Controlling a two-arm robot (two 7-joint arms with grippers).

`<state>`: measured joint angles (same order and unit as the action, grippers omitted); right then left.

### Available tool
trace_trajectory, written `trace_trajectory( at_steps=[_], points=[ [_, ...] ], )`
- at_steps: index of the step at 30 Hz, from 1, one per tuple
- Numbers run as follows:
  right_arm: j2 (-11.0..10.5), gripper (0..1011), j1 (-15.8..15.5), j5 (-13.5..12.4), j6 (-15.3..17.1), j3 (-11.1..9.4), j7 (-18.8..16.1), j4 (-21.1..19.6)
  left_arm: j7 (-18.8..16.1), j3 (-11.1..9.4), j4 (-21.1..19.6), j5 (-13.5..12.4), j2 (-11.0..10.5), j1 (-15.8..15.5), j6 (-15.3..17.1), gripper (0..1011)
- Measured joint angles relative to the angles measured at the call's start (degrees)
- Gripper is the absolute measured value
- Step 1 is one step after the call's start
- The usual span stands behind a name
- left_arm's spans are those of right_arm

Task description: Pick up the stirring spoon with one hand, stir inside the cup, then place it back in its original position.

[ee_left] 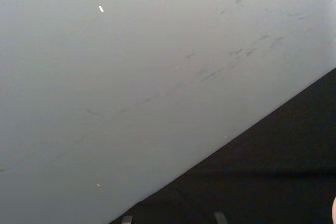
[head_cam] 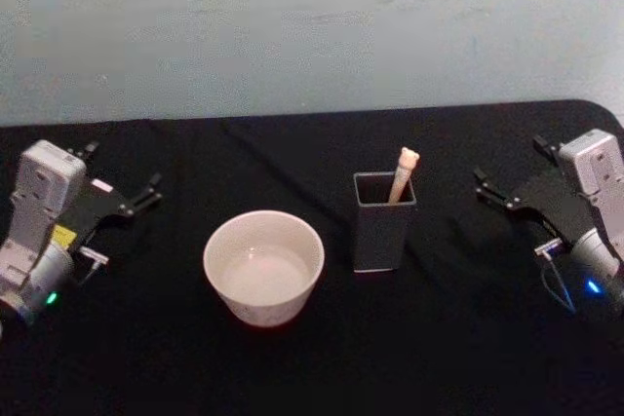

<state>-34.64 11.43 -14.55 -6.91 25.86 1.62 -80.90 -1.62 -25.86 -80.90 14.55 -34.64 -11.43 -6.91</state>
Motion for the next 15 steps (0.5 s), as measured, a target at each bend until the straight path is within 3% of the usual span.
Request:
trace_trajectory(
  at_steps=[15],
  points=[
    [0.0, 1000, 0.0, 0.0, 0.0, 0.0, 0.0, 0.0, 0.0, 0.0, 0.0, 0.0, 0.0, 0.0, 0.0, 1001]
  ],
)
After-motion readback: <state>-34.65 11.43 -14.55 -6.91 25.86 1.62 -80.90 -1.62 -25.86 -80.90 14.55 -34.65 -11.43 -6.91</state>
